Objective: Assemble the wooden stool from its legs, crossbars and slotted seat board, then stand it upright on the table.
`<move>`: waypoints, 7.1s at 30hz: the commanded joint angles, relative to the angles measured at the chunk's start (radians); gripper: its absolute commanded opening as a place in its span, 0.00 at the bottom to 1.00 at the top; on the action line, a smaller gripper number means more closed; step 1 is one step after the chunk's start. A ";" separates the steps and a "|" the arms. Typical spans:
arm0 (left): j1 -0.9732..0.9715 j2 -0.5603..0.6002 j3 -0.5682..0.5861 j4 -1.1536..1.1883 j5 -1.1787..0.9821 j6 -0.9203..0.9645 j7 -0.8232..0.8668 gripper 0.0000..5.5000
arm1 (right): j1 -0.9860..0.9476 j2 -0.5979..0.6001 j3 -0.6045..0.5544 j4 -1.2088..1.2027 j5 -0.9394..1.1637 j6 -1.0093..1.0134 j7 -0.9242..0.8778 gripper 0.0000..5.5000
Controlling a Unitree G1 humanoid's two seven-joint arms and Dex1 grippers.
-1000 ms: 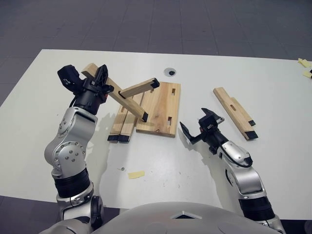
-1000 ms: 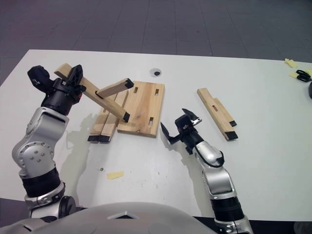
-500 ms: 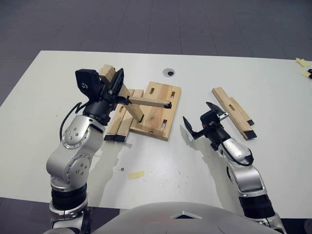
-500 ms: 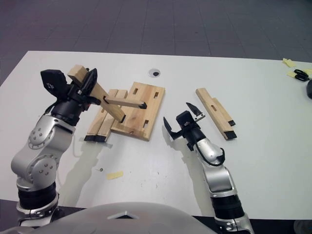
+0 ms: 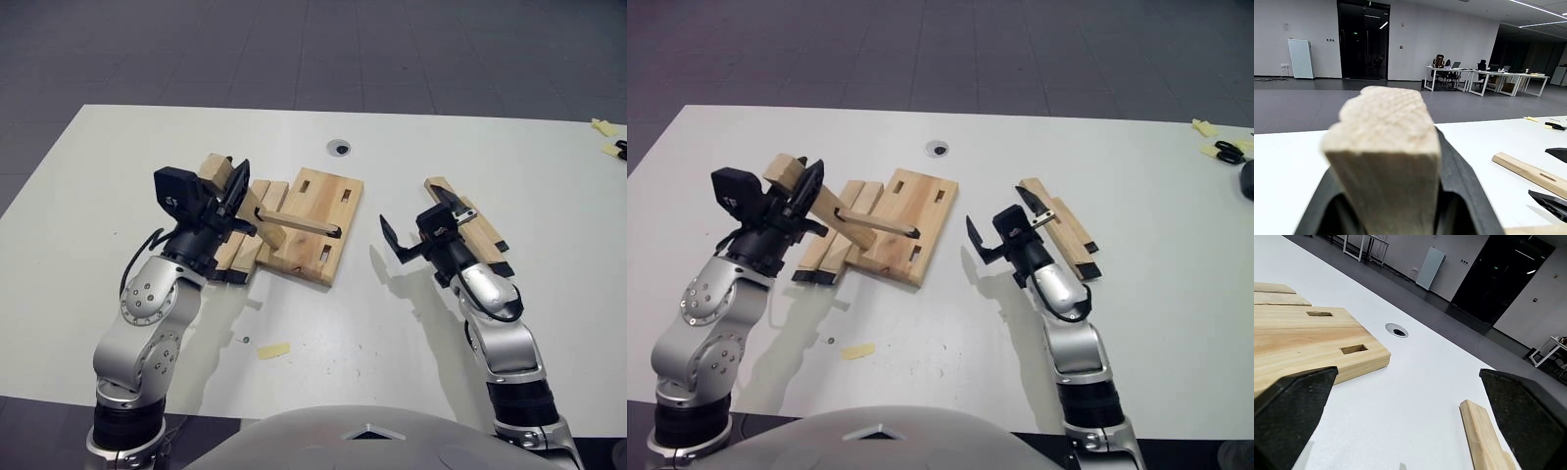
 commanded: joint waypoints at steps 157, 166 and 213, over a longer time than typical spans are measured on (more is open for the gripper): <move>-0.838 0.070 0.002 0.154 -0.022 0.226 -0.541 0.37 | -0.586 0.178 -0.039 0.175 0.552 0.068 -0.005 0.98; -0.793 0.090 -0.028 0.164 0.014 0.188 -0.556 0.37 | -0.565 0.199 -0.037 0.153 0.480 0.051 -0.019 0.72; -1.068 0.094 0.136 0.514 -0.805 0.949 -0.033 0.87 | -0.693 -0.340 0.086 0.402 -0.657 -0.760 -0.317 0.19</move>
